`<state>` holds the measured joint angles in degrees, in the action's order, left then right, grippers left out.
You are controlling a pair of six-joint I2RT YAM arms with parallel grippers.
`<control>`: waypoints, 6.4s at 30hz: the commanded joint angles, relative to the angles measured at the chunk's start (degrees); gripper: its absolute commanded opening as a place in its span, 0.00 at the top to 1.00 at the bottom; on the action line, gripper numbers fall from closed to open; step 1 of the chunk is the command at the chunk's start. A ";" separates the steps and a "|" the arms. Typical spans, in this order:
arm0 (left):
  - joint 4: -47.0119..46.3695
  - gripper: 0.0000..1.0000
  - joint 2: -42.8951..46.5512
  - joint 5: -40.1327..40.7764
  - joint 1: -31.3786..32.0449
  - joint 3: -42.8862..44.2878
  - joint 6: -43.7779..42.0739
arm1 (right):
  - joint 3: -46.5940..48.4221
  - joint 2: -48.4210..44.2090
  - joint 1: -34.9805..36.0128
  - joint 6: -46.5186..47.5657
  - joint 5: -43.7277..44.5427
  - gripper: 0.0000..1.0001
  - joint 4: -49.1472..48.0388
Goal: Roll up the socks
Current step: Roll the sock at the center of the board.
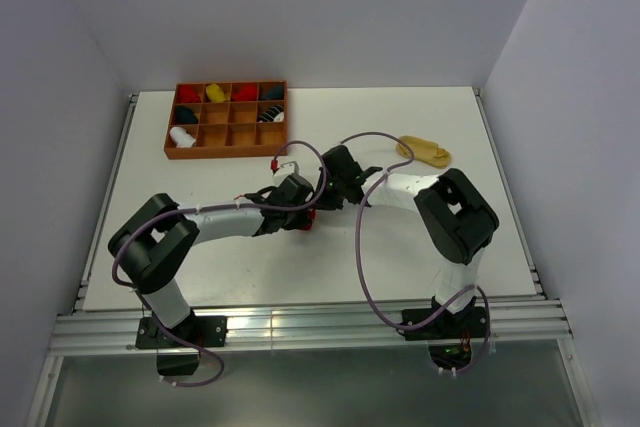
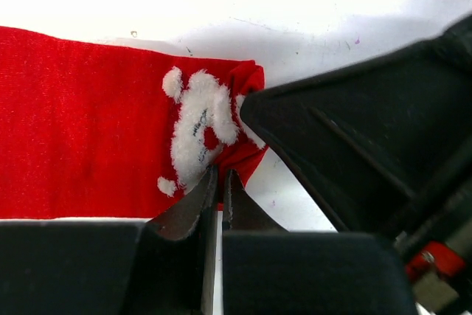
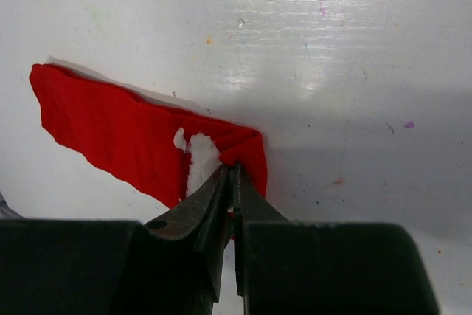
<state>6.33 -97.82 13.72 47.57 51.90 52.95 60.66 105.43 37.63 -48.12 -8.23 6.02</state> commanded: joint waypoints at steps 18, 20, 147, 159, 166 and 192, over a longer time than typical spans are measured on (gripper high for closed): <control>2.90 0.91 1.23 -3.17 -2.13 -6.28 0.58 | 2.35 5.22 0.96 1.01 -0.04 0.94 2.85; 3.78 0.90 2.28 -1.94 -1.70 -6.20 0.05 | 2.70 6.28 0.87 0.40 0.23 0.95 4.34; -27.42 1.00 1.58 -36.83 -21.82 -24.74 6.55 | -6.96 9.62 -1.24 -5.85 -11.98 0.61 -22.02; -23.31 0.92 4.56 -34.56 -22.00 -23.78 4.27 | -6.09 6.90 -1.24 -3.04 -8.93 1.00 -16.67; -9.00 0.55 15.37 -20.70 -18.40 -19.56 -2.13 | -3.36 3.47 -1.06 -1.63 -3.11 1.00 -6.91; -10.28 0.59 6.95 26.54 16.32 -6.20 -33.16 | 3.32 4.87 -0.27 -2.42 -3.20 1.00 4.88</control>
<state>-0.43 -89.84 35.99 63.51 42.74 23.68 62.85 109.54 36.99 -51.55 -13.06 5.91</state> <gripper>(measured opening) 0.419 0.022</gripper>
